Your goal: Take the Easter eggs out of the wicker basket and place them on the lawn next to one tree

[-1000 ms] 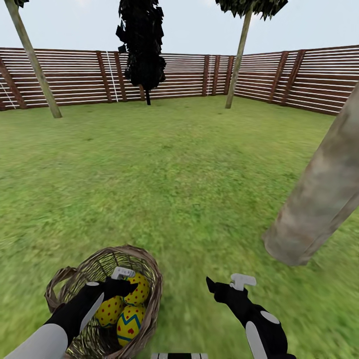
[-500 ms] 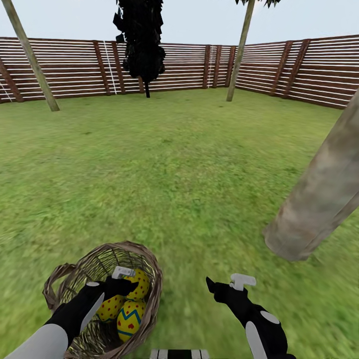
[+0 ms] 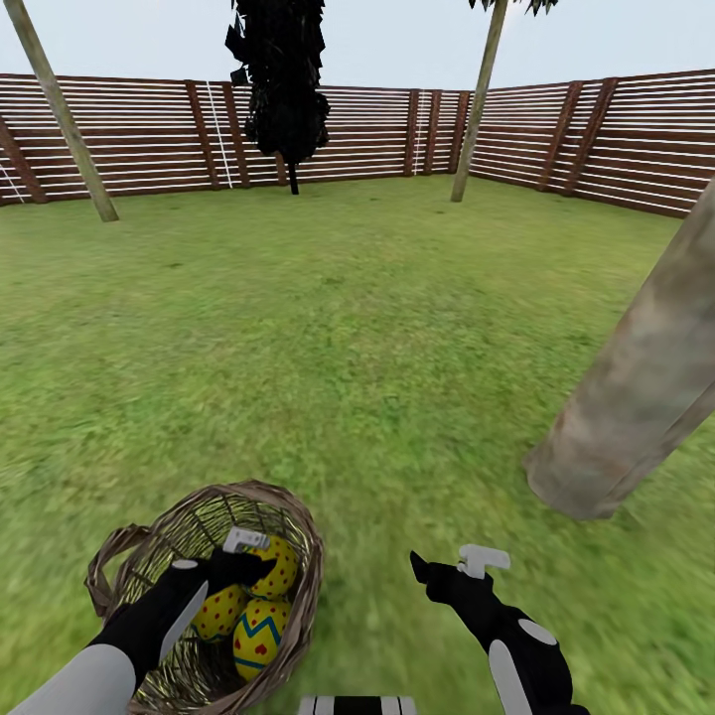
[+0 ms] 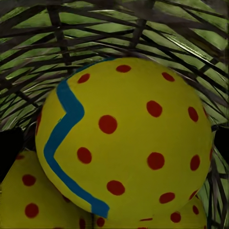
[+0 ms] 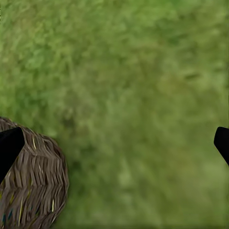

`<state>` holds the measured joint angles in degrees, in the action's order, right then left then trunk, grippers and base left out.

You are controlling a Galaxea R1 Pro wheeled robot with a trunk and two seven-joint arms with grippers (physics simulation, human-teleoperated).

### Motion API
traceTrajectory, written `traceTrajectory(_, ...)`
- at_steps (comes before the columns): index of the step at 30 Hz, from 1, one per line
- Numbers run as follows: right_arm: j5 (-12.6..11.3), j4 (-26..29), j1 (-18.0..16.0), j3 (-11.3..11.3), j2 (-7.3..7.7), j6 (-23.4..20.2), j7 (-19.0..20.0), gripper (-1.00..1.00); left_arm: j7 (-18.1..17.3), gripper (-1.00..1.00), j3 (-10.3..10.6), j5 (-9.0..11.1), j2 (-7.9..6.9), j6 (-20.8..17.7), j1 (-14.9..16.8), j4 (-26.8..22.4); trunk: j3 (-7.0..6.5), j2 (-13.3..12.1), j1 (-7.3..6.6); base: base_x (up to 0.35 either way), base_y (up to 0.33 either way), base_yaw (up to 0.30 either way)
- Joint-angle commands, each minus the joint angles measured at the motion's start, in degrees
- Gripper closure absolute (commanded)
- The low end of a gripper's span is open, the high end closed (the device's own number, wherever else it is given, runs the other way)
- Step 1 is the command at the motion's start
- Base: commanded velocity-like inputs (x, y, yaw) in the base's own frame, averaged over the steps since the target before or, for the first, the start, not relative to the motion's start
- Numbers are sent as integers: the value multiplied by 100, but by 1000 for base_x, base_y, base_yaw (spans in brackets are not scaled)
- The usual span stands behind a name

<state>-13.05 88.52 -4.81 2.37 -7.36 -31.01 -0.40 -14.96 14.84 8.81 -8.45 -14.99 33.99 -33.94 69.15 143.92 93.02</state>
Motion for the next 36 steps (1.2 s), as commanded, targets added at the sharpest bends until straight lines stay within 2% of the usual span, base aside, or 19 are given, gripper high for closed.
traceTrajectory(1, -23, 7, -2, -2, -2, -28, -4, -100, 9, -100, 26, 59, -7, -38, 2, -35, 5, 2, -1, 0, 0, 0)
traceTrajectory(16, -30, 7, -2, -4, -2, -28, -4, -100, 1, -100, 19, 53, -1, -44, -7, -158, 5, 2, -1, 0, 0, 0)
traceTrajectory(19, -31, 7, -2, -5, -2, -28, -4, -100, 1, -100, 19, 52, 0, -46, -6, -152, 71, 6, 7, 0, 0, 0)
traceTrajectory(36, -23, 7, -2, -8, -2, -28, -4, -100, 1, -100, 19, 51, 10, -47, -7, -156, 93, 7, 9, 0, 0, 0)
